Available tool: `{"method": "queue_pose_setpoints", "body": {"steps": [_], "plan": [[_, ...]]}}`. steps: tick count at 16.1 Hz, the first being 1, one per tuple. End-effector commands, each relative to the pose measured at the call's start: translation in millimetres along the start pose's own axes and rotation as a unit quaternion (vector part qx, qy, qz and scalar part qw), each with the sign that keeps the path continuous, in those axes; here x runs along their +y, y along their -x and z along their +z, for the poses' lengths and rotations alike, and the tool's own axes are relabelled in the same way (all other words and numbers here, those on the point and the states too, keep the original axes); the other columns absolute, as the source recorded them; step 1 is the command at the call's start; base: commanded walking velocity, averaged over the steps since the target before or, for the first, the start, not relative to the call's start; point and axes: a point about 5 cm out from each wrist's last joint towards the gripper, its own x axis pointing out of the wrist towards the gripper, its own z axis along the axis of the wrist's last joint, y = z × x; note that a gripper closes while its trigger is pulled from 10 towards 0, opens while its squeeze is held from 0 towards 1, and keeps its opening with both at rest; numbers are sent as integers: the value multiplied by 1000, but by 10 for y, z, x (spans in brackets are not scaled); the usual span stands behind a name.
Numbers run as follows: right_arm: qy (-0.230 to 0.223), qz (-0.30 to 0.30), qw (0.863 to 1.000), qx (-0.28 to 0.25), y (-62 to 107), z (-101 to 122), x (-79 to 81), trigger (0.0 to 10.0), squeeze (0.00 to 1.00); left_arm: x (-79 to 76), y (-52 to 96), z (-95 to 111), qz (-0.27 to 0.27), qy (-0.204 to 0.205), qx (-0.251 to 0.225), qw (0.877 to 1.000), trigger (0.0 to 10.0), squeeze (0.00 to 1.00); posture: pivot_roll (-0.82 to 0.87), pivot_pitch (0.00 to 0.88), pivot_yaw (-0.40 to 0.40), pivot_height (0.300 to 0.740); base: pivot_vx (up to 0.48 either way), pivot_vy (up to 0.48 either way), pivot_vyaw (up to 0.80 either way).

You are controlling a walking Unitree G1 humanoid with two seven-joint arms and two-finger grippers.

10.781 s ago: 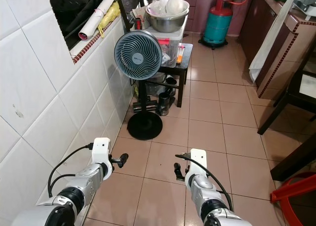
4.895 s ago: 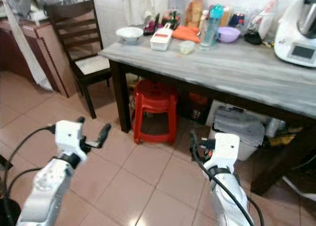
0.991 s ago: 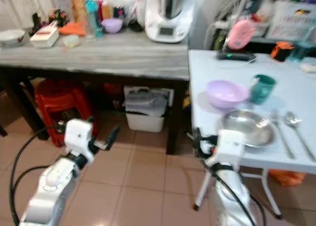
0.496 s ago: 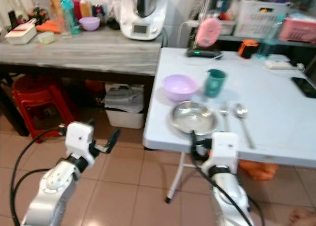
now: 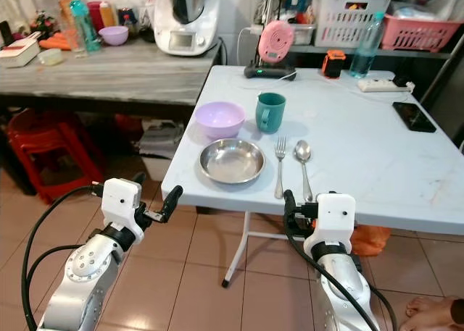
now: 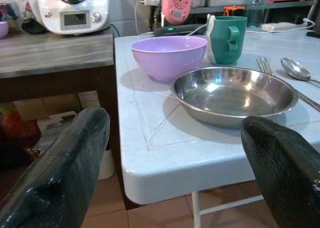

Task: Setting the table

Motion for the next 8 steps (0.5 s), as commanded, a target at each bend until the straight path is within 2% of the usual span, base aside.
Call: {"method": "queue_pose_setpoints", "body": {"steps": [1,5,8], "plan": [[4,3,1000,-15,-11,68,31,10000,0,37,-2,24,5,2,-4,1000,10000,0,-34,0,-6,740,0,0,0],[7,-6,1000,-24,13,96,9,10000,0,36,19,18,2,6,-4,1000,10000,0,-40,0,-8,740,0,0,0],[38,-14,999,-36,25,140,-26,10000,0,48,53,-33,1,11,2,1000,10000,0,-42,0,-10,740,0,0,0]]}}
